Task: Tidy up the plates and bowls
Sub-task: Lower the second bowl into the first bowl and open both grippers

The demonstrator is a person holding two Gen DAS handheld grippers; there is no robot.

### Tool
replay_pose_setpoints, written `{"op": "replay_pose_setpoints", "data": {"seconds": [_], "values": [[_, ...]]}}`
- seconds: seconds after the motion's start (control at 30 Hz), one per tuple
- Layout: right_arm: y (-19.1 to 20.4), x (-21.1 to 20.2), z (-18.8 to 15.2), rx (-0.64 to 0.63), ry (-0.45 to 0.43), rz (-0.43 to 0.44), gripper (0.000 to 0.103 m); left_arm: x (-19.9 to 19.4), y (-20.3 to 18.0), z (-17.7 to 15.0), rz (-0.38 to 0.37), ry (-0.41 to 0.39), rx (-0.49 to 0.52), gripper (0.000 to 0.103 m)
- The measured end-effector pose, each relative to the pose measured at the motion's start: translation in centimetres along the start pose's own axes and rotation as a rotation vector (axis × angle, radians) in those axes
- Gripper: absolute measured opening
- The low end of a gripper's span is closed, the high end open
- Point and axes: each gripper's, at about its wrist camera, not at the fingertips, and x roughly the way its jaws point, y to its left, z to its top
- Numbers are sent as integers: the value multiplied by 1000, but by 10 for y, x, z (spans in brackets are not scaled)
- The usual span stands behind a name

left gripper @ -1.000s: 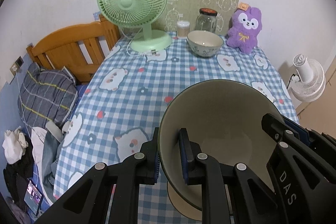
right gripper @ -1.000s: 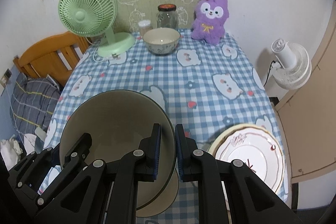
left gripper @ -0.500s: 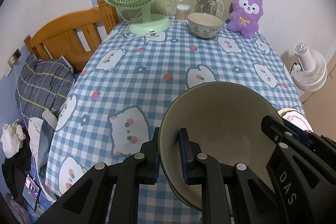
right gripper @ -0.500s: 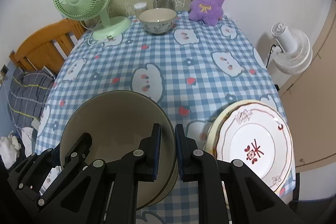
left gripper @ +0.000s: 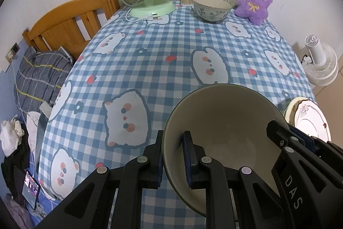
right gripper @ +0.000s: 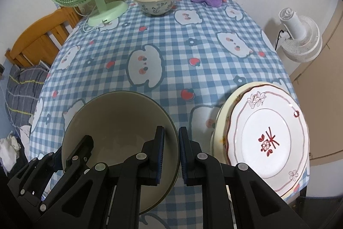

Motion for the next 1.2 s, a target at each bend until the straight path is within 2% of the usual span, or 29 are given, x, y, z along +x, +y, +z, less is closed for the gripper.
{"op": "replay_pose_setpoints", "data": {"seconds": [0.57, 0.7, 0.83, 0.97, 1.03, 1.1, 1.17, 1.2], "values": [[1, 8, 2, 8, 11, -2, 17, 8, 2, 0, -3, 11, -5, 14], [-1, 8, 0, 18, 15, 7, 18, 9, -1, 1, -10, 12, 3, 21], [-2, 6, 2, 10, 24, 5, 19, 7, -5, 2, -2, 11, 17, 35], [0, -5, 4, -16, -7, -4, 19, 3, -4, 3, -20, 23, 4, 43], [0, -11, 7, -21, -21, -3, 20, -3, -3, 4, -16, 7, 8, 55], [1, -18, 10, -26, -33, 4, 20, -10, -3, 6, -17, -12, 13, 61], [2, -23, 13, -39, -41, 10, 22, -15, -3, 9, -18, -24, 14, 65], [2, -27, 15, -44, -48, 6, 29, -18, -3, 10, -18, -29, 15, 67]]}}
